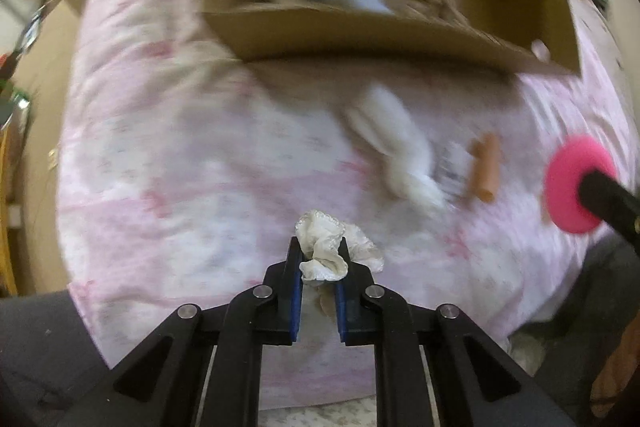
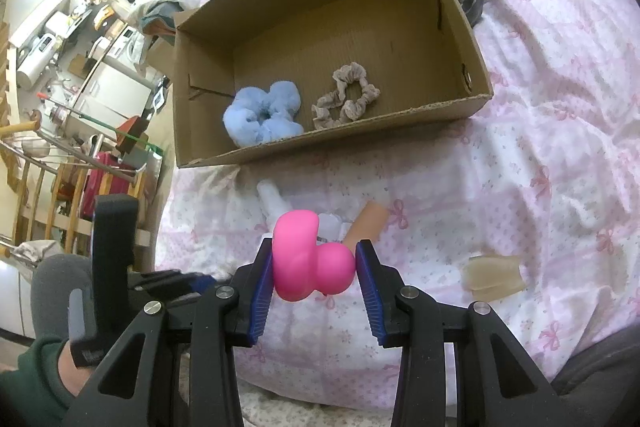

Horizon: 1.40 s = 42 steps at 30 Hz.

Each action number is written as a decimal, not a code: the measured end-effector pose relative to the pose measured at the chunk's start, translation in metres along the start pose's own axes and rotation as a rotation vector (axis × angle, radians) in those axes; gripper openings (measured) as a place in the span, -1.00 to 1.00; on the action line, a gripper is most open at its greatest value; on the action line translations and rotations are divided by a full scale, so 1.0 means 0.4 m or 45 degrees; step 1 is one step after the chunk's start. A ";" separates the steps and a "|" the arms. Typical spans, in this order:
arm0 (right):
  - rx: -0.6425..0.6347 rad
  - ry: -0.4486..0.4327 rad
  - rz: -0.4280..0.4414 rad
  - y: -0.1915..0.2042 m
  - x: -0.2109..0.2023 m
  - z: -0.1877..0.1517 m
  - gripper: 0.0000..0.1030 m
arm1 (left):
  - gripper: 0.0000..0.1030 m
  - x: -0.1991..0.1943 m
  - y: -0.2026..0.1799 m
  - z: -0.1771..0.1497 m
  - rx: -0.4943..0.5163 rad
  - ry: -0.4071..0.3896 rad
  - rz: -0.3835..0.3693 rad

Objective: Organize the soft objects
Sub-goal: 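Carry both items over the box and open both tools inside it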

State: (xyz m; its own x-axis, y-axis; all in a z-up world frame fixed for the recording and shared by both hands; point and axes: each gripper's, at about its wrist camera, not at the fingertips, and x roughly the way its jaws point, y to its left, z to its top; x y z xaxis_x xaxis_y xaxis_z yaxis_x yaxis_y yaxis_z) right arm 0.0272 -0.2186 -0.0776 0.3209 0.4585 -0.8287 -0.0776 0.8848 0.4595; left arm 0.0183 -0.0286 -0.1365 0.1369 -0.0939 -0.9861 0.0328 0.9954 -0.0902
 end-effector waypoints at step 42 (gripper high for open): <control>-0.177 -0.538 0.191 0.067 -0.252 0.127 -0.18 | -0.76 -0.405 0.044 0.191 -0.076 -0.747 0.254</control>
State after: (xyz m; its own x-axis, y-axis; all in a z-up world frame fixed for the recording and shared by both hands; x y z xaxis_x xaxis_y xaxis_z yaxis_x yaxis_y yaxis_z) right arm 0.0406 -0.2452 0.0345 0.6502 0.5339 -0.5405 -0.2692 0.8272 0.4932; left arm 0.0722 0.0028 0.0321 0.6565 0.1152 -0.7455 -0.1024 0.9927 0.0633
